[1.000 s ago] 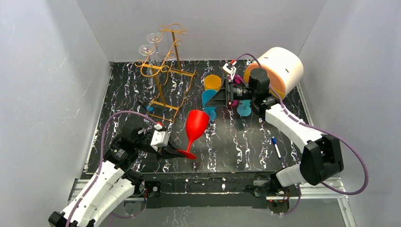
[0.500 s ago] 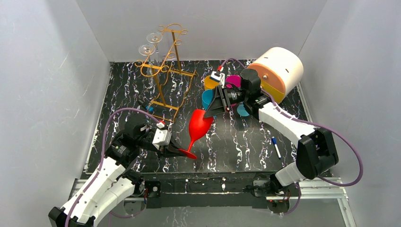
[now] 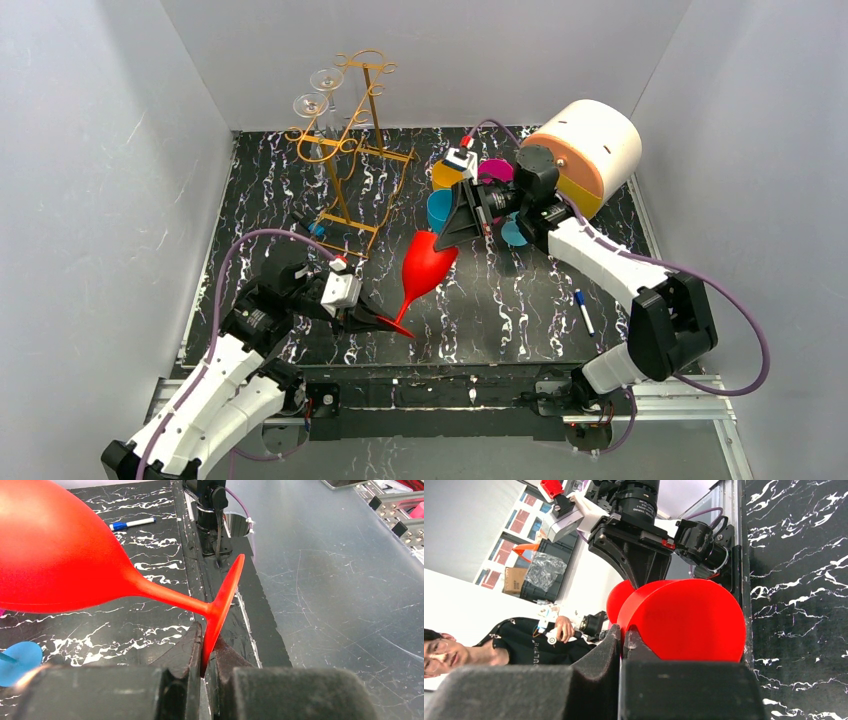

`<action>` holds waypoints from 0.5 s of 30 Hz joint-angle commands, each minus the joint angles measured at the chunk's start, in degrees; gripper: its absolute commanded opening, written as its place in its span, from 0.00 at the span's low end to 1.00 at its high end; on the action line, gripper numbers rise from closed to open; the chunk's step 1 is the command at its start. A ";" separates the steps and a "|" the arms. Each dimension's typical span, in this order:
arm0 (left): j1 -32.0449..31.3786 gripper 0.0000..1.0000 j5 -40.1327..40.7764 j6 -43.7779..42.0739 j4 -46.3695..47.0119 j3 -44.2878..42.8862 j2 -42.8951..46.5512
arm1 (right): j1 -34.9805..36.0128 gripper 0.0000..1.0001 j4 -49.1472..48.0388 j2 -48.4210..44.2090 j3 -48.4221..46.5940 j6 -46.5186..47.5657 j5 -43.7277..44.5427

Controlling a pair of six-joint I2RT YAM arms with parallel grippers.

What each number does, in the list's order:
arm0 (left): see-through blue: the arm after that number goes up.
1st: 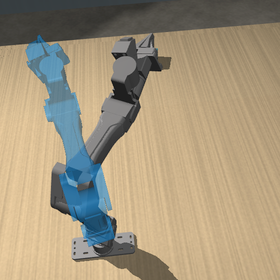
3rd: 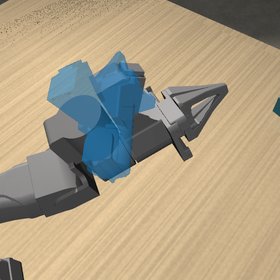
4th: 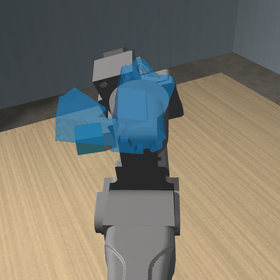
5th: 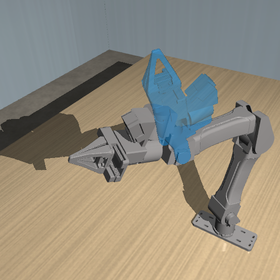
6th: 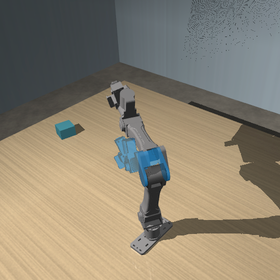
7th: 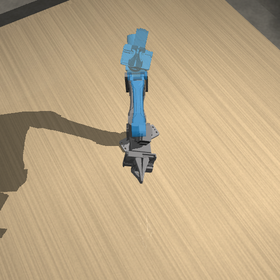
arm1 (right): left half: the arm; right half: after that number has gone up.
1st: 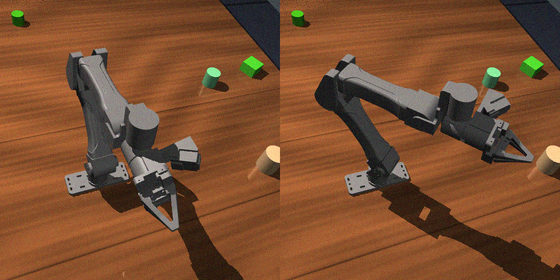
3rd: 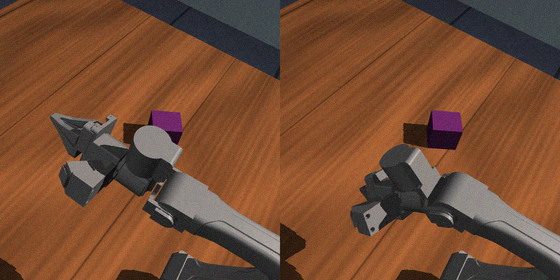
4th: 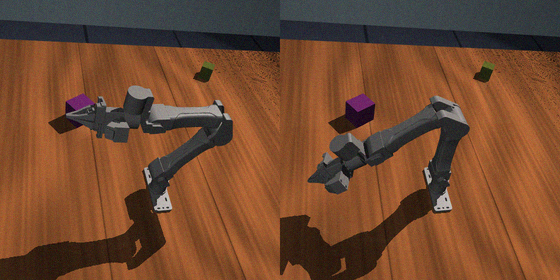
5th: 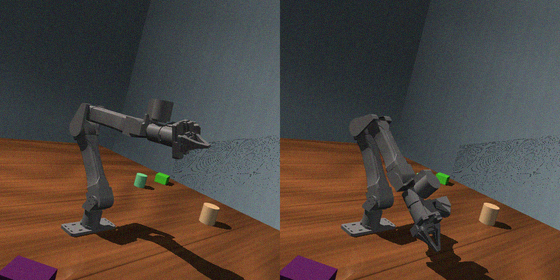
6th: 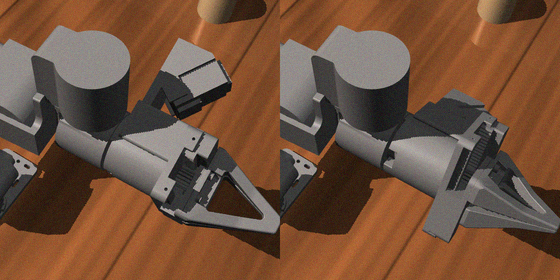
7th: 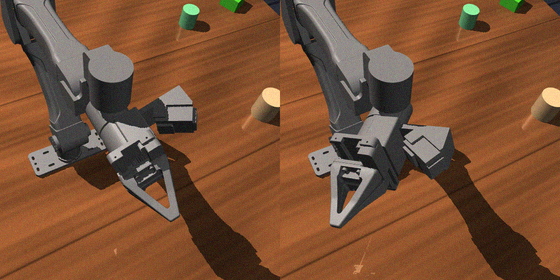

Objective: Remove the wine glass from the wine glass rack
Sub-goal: Place the wine glass at the center of the board.

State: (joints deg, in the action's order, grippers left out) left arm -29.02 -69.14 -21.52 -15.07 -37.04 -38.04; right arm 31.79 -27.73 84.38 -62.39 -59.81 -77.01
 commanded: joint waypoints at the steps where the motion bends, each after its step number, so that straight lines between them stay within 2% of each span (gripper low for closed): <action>1: 0.10 0.00 3.46 4.54 -1.17 -2.07 -0.23 | 0.24 0.01 -8.22 -3.85 0.54 -1.05 -0.21; 2: 0.10 0.01 4.09 4.55 -1.19 -2.07 -0.21 | 0.22 0.01 -8.19 -4.21 0.71 -0.56 0.09; 5: 0.10 0.12 5.34 4.22 -1.19 -1.92 -0.11 | 0.23 0.01 -7.53 -4.89 1.29 0.99 0.88; 6: 0.10 0.18 5.35 3.80 -1.18 -1.81 -0.12 | 0.27 0.01 -6.83 -4.97 1.26 1.60 0.87; 7: 0.10 0.31 5.45 3.67 -1.14 -1.62 -0.13 | 0.22 0.01 -5.66 -4.93 1.10 2.40 0.95; 8: 0.10 0.36 5.58 3.68 -1.01 -1.49 -0.11 | 0.27 0.01 -4.54 -4.99 0.84 3.30 1.19; 13: 0.10 0.44 7.21 5.18 -1.00 -1.76 0.34 | 0.25 0.01 3.14 -5.11 -0.50 8.89 2.97; 15: 0.10 0.57 9.14 5.66 -0.95 -1.32 1.25 | 0.24 0.01 6.61 -5.10 -1.23 11.42 3.59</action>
State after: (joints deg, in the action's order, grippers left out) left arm -28.99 -62.92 -17.65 -15.42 -37.60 -38.26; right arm 32.01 -27.18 80.60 -61.87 -54.87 -75.20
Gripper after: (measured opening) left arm 0.466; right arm 0.053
